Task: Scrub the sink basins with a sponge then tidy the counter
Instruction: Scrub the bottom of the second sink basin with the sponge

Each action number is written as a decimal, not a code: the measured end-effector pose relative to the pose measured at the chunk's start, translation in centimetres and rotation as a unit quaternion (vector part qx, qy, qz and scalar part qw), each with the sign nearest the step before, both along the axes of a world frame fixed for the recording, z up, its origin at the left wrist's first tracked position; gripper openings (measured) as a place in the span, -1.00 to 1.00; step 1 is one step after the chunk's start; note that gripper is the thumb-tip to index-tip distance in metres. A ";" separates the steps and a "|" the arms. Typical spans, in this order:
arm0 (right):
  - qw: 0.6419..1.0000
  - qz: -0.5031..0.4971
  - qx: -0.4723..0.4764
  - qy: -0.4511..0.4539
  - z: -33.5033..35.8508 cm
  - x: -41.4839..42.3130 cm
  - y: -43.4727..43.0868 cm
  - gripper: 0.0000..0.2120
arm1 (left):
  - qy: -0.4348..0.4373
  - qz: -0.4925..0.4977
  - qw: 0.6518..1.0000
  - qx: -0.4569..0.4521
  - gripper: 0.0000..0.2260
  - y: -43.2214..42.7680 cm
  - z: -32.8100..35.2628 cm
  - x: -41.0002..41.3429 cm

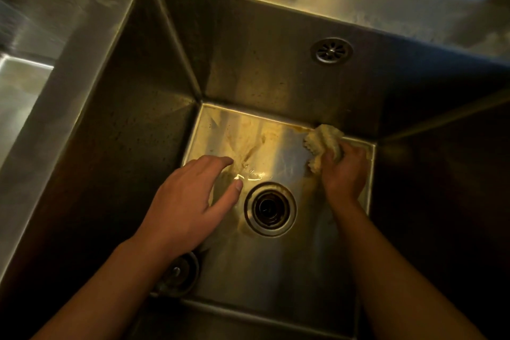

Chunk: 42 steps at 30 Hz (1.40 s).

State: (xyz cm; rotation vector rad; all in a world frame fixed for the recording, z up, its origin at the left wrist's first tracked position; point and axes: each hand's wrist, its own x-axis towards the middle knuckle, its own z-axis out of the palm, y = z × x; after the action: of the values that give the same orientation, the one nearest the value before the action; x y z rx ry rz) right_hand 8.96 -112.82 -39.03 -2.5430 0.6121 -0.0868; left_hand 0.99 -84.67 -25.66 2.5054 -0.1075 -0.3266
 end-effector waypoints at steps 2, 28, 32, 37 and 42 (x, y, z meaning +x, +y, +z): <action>1.000 -0.003 0.000 0.021 -0.2 0.9 1.0 -0.60 | 0.003 0.000 1.000 0.000 -0.50 0.0 -0.1 0.0; 0.986 0.166 0.030 -0.020 0.9 -1.7 4.0 -0.61 | 0.020 0.013 1.000 0.014 -0.46 0.5 -0.1 0.1; 0.995 0.093 0.021 0.000 0.8 1.9 2.9 -0.61 | 0.013 0.007 1.000 0.019 -0.48 0.4 0.0 0.2; 0.993 0.112 0.018 0.017 -0.4 2.6 6.4 -0.61 | 0.019 0.013 0.999 0.028 -0.48 1.0 -0.1 0.3; 0.981 0.185 0.027 0.046 -0.8 3.7 10.1 -0.55 | 0.028 0.024 0.998 0.047 -0.48 1.7 -0.3 0.5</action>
State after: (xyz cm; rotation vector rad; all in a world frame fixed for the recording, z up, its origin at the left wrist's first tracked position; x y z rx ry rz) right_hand 12.62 -102.72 -39.79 -2.5733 0.1644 0.1763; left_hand 1.48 -83.00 -25.97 2.5843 -0.0085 -0.3894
